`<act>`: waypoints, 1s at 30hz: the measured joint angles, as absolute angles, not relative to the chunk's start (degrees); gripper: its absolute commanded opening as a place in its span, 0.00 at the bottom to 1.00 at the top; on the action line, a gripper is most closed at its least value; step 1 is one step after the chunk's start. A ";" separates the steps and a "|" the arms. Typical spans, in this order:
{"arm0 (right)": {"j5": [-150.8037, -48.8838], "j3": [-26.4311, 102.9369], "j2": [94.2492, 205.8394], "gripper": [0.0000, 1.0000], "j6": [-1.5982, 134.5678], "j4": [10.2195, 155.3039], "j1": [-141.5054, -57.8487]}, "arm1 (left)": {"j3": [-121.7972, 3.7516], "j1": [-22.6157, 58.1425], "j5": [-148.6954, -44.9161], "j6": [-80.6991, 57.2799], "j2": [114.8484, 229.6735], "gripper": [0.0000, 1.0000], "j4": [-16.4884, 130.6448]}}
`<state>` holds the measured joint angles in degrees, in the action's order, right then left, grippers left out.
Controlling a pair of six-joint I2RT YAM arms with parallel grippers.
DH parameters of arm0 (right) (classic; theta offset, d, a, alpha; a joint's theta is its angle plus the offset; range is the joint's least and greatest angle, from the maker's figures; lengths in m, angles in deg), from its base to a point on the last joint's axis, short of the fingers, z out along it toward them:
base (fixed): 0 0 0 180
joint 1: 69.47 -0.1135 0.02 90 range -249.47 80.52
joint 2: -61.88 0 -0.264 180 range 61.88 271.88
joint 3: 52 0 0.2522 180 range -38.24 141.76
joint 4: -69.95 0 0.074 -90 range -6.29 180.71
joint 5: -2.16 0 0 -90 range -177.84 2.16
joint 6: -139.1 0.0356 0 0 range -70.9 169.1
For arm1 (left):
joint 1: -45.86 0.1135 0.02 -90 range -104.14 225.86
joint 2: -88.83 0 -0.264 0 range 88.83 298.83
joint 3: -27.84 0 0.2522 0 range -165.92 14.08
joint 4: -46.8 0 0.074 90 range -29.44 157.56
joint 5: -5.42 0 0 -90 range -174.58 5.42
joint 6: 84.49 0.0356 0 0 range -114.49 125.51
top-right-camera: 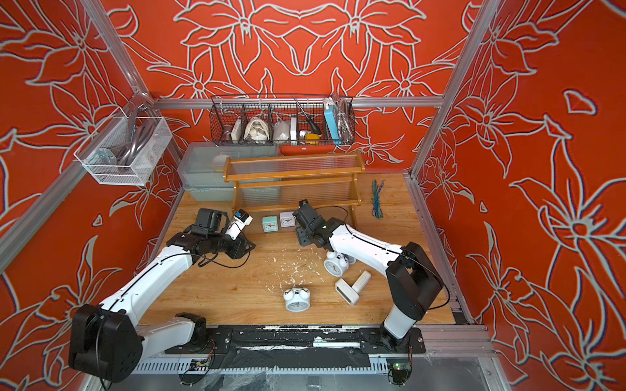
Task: Place the alarm clocks on the shelf by style
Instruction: Pick up the alarm from the center of the board, then place the alarm on the shelf.
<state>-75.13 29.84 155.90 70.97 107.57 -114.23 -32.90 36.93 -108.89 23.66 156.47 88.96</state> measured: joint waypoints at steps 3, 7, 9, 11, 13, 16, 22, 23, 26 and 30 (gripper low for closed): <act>-75.70 29.42 155.90 0.66 70.42 107.50 -111.80 | -32.90 36.93 -108.89 23.66 156.47 0.50 88.96; -77.23 29.40 156.12 0.65 69.98 106.78 -108.57 | -32.90 36.93 -108.89 23.66 156.47 0.51 88.96; -77.67 29.40 156.55 0.65 69.79 106.17 -107.30 | -32.90 36.93 -108.89 23.66 156.47 0.51 88.96; -78.17 29.40 157.34 0.65 69.70 105.56 -106.03 | -32.90 36.93 -108.87 23.66 156.47 0.51 88.96; -78.76 29.42 158.43 0.65 69.59 105.19 -105.07 | -32.90 36.93 -108.87 23.66 156.47 0.51 88.96; -79.22 29.42 160.09 0.65 69.59 104.51 -104.13 | -32.88 36.93 -108.89 23.66 156.47 0.51 88.96; -79.57 29.97 162.19 0.65 69.59 103.39 -102.95 | -32.72 36.93 -108.89 23.66 156.45 0.51 88.94; -79.59 30.40 162.63 0.65 69.59 103.31 -102.86 | -32.70 36.93 -108.89 23.66 156.45 0.51 88.94; -79.57 31.74 164.07 0.65 69.57 102.46 -102.53 | -32.66 36.93 -108.89 23.66 156.38 0.51 88.94; -79.51 32.46 165.14 0.65 69.50 101.69 -102.14 | -32.64 36.93 -108.89 23.68 156.16 0.51 88.94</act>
